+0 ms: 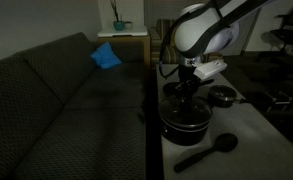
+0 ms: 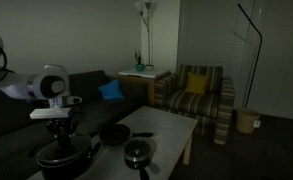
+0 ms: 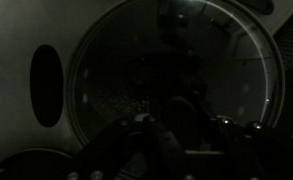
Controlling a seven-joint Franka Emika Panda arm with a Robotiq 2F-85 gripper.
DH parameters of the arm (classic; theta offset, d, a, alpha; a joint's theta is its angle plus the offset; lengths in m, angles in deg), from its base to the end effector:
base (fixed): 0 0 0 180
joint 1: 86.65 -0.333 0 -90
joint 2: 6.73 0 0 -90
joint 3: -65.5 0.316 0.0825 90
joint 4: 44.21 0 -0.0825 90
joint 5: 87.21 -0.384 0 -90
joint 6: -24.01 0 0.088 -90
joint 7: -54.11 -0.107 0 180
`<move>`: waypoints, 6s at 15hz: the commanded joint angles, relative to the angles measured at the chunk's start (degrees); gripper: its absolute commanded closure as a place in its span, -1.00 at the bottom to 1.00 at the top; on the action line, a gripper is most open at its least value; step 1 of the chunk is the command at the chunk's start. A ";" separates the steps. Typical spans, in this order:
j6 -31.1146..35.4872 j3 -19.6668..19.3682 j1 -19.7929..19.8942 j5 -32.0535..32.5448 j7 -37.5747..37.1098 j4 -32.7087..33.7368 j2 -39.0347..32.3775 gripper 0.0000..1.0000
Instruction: Take the lid from the left black pot and put it on the table
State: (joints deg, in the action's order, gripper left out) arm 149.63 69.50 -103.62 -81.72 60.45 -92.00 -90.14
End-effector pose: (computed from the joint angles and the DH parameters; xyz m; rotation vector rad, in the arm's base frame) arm 0.7036 0.2428 -0.0177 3.0345 0.7390 -0.1467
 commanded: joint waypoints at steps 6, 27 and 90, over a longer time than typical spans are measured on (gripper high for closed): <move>1.43 -5.53 -1.30 3.34 -8.03 -11.73 10.02 0.70; 9.86 -10.92 3.03 2.00 -28.20 -60.43 36.00 0.70; 12.68 -13.13 13.95 -14.47 -73.49 -17.52 -0.99 0.70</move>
State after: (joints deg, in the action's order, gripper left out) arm 164.51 54.86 -91.64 -95.63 -13.05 -112.86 -90.02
